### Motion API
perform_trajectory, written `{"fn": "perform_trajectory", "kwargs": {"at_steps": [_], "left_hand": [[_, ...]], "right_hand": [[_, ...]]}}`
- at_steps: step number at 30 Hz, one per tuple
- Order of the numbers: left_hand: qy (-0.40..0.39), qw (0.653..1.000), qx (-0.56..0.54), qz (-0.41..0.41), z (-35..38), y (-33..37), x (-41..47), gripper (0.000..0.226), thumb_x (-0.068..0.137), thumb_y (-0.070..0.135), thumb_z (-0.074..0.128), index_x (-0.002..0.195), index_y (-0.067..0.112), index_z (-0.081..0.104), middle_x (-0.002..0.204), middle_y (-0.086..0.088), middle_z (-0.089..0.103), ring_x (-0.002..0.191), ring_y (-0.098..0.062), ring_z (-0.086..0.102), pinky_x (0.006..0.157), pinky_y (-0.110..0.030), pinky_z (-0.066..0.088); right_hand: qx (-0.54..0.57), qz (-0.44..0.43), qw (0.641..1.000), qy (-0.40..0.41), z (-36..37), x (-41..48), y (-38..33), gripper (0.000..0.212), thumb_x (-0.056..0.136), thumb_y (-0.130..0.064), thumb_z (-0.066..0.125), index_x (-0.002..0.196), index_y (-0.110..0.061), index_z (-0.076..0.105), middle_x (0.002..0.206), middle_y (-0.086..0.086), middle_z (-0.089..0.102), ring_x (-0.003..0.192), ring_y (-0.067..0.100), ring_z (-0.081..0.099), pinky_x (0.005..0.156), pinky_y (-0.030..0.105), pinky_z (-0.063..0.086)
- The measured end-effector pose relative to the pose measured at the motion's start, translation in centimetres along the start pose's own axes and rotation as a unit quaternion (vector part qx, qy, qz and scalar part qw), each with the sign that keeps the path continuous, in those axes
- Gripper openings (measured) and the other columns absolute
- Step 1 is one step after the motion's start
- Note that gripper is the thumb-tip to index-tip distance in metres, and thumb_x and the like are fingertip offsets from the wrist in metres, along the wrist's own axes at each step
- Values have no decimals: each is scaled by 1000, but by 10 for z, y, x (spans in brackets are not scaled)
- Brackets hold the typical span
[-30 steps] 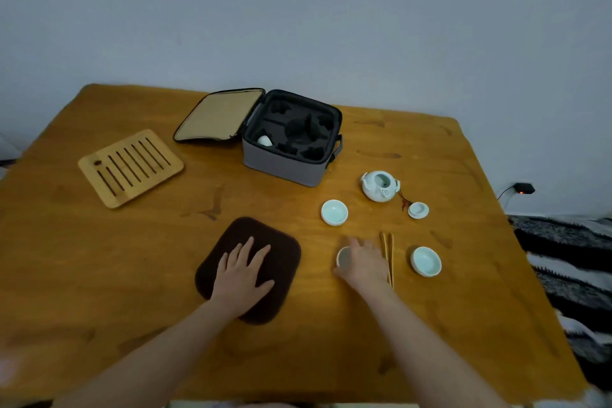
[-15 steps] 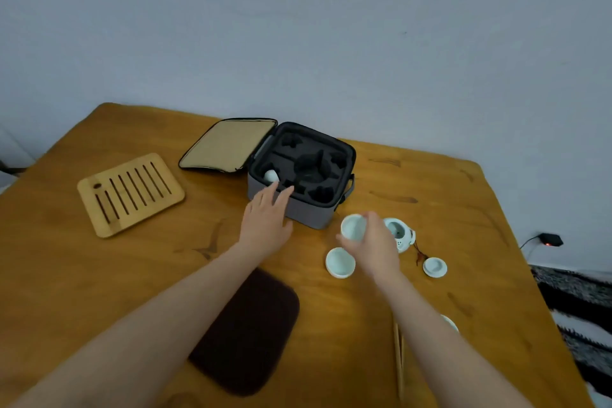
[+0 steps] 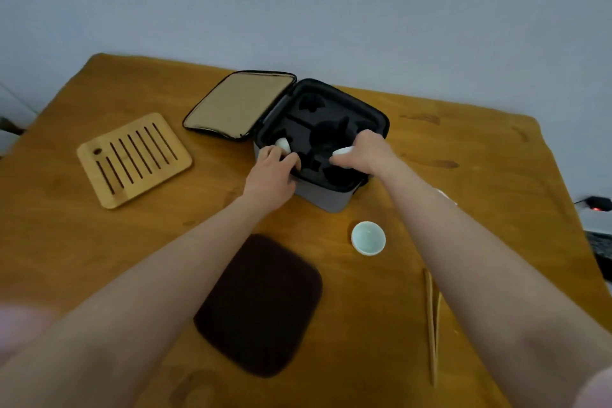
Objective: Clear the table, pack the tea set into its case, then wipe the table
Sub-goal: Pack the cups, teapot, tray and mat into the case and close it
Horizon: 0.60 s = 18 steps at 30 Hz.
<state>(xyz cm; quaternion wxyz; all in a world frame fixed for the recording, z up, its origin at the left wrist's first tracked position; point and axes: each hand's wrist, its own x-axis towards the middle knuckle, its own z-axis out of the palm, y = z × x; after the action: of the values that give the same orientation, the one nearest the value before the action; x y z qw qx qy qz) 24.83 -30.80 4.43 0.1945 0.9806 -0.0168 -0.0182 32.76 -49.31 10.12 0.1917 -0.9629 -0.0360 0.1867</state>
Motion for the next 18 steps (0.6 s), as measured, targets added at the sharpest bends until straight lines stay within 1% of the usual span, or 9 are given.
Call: {"fn": "perform_trajectory", "kwargs": {"at_steps": [4,6,9,10,12,13,14,16,18], "left_hand": [[11,999,-46,11,3,-13,-7,28,89,10,56,116,18,56,129,-7,45,140,-27,17,105,-39,35],[14,997,-76,13,2,-16,-8,26,87,9,58,112,17,58,130,-8,46,142,-27,17,113,-40,27],[-5,989,-145,-11,-3,-19,-6,19,89,12,59,106,18,63,135,-7,46,145,-24,14,116,-37,16],[0,985,-170,-19,-4,-19,-7,16,90,13,58,104,19,64,141,-6,43,145,-22,14,116,-37,15],[66,976,-200,-53,-4,-14,-9,15,91,18,60,106,19,62,154,-5,27,146,-23,10,116,-37,14],[113,967,-211,-90,-5,-10,-11,25,91,23,62,115,19,58,158,-5,17,146,-23,7,116,-37,14],[140,950,-238,-147,-3,-6,-13,43,90,30,63,129,18,49,160,-5,10,147,-24,5,115,-37,16],[110,905,-323,-253,2,-1,-9,86,86,43,67,151,17,18,161,-5,4,147,-24,4,116,-39,17],[66,881,-383,-271,11,1,-2,107,78,43,74,154,18,4,159,-7,14,146,-26,16,118,-42,22]], "right_hand": [[-49,-27,997,-59,-6,-6,-10,46,77,-46,72,63,-15,42,62,1,42,53,16,39,47,26,28],[-84,-47,993,-63,0,-12,-11,45,80,-48,70,64,-13,46,65,2,48,55,16,43,48,26,30],[-111,-81,988,-64,13,-20,-11,49,83,-53,66,61,-13,46,60,0,47,54,16,44,48,27,29],[-121,-89,987,-55,17,-22,-11,51,84,-55,64,60,-13,47,60,0,47,55,17,46,48,28,30],[-145,-96,984,-28,25,-26,-12,50,86,-57,61,65,-13,49,64,1,50,60,20,51,51,30,34],[-154,-97,983,-18,28,-27,-12,48,88,-56,60,70,-12,52,68,2,52,66,21,54,54,31,37],[-159,-102,982,-10,31,-28,-11,43,90,-53,59,78,-12,55,75,3,54,73,24,57,58,33,40],[-144,-122,982,10,36,-29,-6,28,95,-39,55,99,-11,57,92,8,58,87,30,59,67,37,44],[-114,-139,983,29,42,-31,3,26,100,-25,49,120,-11,55,110,12,60,99,32,58,77,40,46]]}}
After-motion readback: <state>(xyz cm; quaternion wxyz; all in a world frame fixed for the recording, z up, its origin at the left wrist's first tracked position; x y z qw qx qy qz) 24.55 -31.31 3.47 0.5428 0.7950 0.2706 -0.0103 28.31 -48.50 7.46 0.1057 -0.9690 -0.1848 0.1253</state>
